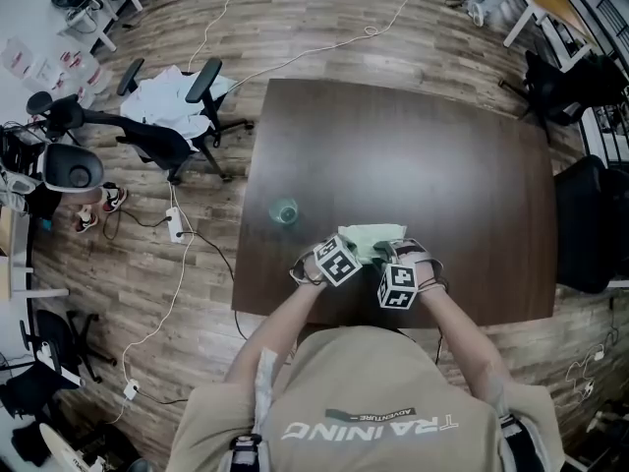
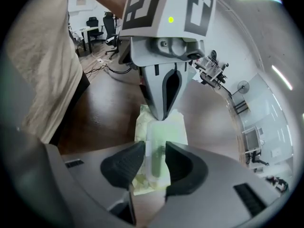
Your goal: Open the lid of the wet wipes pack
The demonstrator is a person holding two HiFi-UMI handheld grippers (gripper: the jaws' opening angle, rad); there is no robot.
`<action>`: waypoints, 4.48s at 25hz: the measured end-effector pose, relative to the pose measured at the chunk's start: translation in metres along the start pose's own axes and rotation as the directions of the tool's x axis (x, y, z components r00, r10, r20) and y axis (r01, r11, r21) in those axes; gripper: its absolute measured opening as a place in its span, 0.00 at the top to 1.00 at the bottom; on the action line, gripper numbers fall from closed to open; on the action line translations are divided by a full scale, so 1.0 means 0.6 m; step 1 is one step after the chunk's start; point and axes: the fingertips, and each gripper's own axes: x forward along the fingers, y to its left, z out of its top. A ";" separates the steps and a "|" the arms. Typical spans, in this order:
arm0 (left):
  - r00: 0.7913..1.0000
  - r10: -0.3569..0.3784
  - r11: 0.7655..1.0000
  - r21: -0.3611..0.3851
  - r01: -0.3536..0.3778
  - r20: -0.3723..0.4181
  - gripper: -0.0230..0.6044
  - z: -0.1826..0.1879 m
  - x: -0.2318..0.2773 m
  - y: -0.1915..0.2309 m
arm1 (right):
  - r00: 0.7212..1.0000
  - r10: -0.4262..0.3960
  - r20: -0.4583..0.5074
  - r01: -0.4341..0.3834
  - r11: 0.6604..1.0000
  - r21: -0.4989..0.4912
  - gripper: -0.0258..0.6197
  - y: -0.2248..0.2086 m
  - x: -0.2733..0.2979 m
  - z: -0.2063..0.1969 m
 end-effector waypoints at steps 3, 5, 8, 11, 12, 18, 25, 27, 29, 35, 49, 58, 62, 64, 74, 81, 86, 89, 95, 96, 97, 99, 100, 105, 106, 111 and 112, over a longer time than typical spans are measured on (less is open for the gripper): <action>1.000 -0.002 1.000 0.002 0.002 -0.002 0.95 -0.001 0.001 0.001 | 1.000 -0.010 -0.028 0.008 0.998 -0.066 0.77 0.002 0.005 0.002; 1.000 -0.002 1.000 0.012 0.002 -0.009 0.95 -0.003 0.001 0.002 | 0.999 -0.017 -0.035 0.014 0.996 -0.086 0.76 0.001 0.007 0.004; 1.000 0.001 0.999 0.033 -0.001 -0.021 0.95 0.000 0.003 0.002 | 0.999 -0.016 -0.032 0.015 0.998 -0.058 0.75 -0.007 0.006 0.002; 0.999 0.001 0.998 0.059 0.001 -0.034 0.95 0.001 0.003 0.002 | 1.000 -0.007 -0.028 0.006 0.999 -0.040 0.74 -0.012 0.002 0.002; 0.999 0.000 0.998 0.068 0.003 -0.040 0.95 0.002 0.003 0.001 | 1.000 -0.004 -0.028 0.003 0.999 -0.042 0.74 -0.012 0.001 0.002; 0.998 -0.001 0.995 0.097 0.007 -0.061 0.95 0.001 0.001 -0.003 | 1.000 0.010 -0.030 -0.012 0.999 -0.046 0.74 -0.011 -0.006 0.005; 0.998 -0.008 0.995 0.096 0.014 -0.063 0.95 0.002 0.004 0.000 | 0.999 0.021 -0.037 -0.023 0.998 -0.055 0.74 -0.015 -0.007 0.005; 0.998 -0.011 0.995 0.094 0.017 -0.065 0.95 0.003 0.006 -0.001 | 0.999 0.023 -0.040 -0.026 0.998 -0.058 0.74 -0.015 -0.007 0.004; 0.998 -0.014 0.995 0.094 0.020 -0.068 0.95 0.002 0.006 -0.001 | 0.999 0.026 -0.044 -0.028 0.998 -0.056 0.74 -0.016 -0.007 0.005; 0.997 -0.008 0.994 0.108 0.017 -0.075 0.95 0.000 0.007 -0.001 | 0.998 0.027 -0.049 -0.030 0.998 -0.063 0.73 -0.020 -0.012 0.013; 0.996 0.009 0.990 0.143 0.005 -0.092 0.95 0.001 0.008 -0.007 | 0.997 0.063 -0.040 -0.065 0.997 -0.053 0.73 -0.037 -0.037 0.017; 0.996 0.000 0.990 0.137 0.012 -0.092 0.95 -0.002 0.011 -0.001 | 0.998 0.060 -0.034 -0.062 0.997 -0.053 0.73 -0.047 -0.038 0.019; 0.995 -0.007 0.990 0.137 0.021 -0.096 0.95 -0.003 0.012 -0.005 | 0.999 0.046 -0.030 -0.047 0.997 -0.060 0.73 -0.046 -0.043 0.020; 0.996 -0.007 0.990 0.138 0.020 -0.094 0.95 -0.001 0.012 -0.005 | 0.999 0.042 -0.028 -0.043 0.997 -0.060 0.73 -0.050 -0.046 0.020; 0.997 0.007 0.991 0.136 0.005 -0.083 0.95 -0.003 0.010 -0.003 | 0.999 -0.040 -0.008 0.039 0.998 -0.054 0.91 -0.077 -0.055 0.031; 0.997 0.008 0.991 0.137 0.003 -0.080 0.95 0.000 0.008 -0.003 | 0.999 -0.050 -0.011 0.050 0.997 -0.053 0.92 -0.085 -0.061 0.031; 0.997 0.012 0.990 0.139 -0.002 -0.072 0.95 -0.002 0.010 -0.003 | 0.998 -0.065 -0.016 0.064 0.997 -0.046 0.92 -0.093 -0.060 0.032; 0.997 0.009 0.991 0.136 0.001 -0.071 0.95 -0.002 0.009 -0.004 | 0.998 -0.068 -0.016 0.068 0.997 -0.039 0.92 -0.096 -0.061 0.032; 0.997 0.008 0.990 0.138 0.002 -0.071 0.95 -0.003 0.011 -0.004 | 0.997 -0.082 -0.011 0.082 0.997 -0.017 0.92 -0.109 -0.060 0.032; 0.997 0.006 0.990 0.138 0.003 -0.070 0.95 -0.002 0.011 -0.005 | 0.997 -0.083 -0.012 0.082 0.996 -0.016 0.92 -0.111 -0.060 0.031; 0.998 0.005 0.990 0.138 0.005 -0.069 0.95 0.000 0.010 -0.006 | 0.996 -0.084 -0.013 0.084 0.996 -0.016 0.92 -0.113 -0.061 0.031; 0.998 0.002 0.990 0.138 0.007 -0.066 0.95 0.002 0.009 -0.005 | 0.996 -0.088 -0.014 0.088 0.996 -0.012 0.92 -0.118 -0.062 0.031; 0.998 0.001 0.990 0.139 0.008 -0.066 0.95 0.002 0.008 -0.005 | 0.996 -0.090 -0.014 0.090 0.996 -0.009 0.92 -0.120 -0.061 0.031; 0.998 -0.004 0.990 0.138 0.013 -0.065 0.95 0.000 0.007 -0.006 | 0.994 -0.113 -0.016 0.113 0.994 0.006 0.92 -0.130 -0.057 0.031; 0.998 -0.005 0.990 0.137 0.014 -0.064 0.95 0.001 0.008 -0.007 | 0.993 -0.121 -0.017 0.121 0.993 0.008 0.92 -0.133 -0.056 0.030; 0.998 -0.006 0.991 0.136 0.014 -0.058 0.95 -0.001 0.008 -0.003 | 0.989 -0.144 -0.022 0.144 0.990 -0.009 0.92 -0.152 -0.047 0.033; 0.998 -0.006 0.991 0.136 0.013 -0.059 0.95 -0.001 0.008 -0.004 | 0.989 -0.144 -0.022 0.143 0.990 -0.013 0.92 -0.152 -0.045 0.033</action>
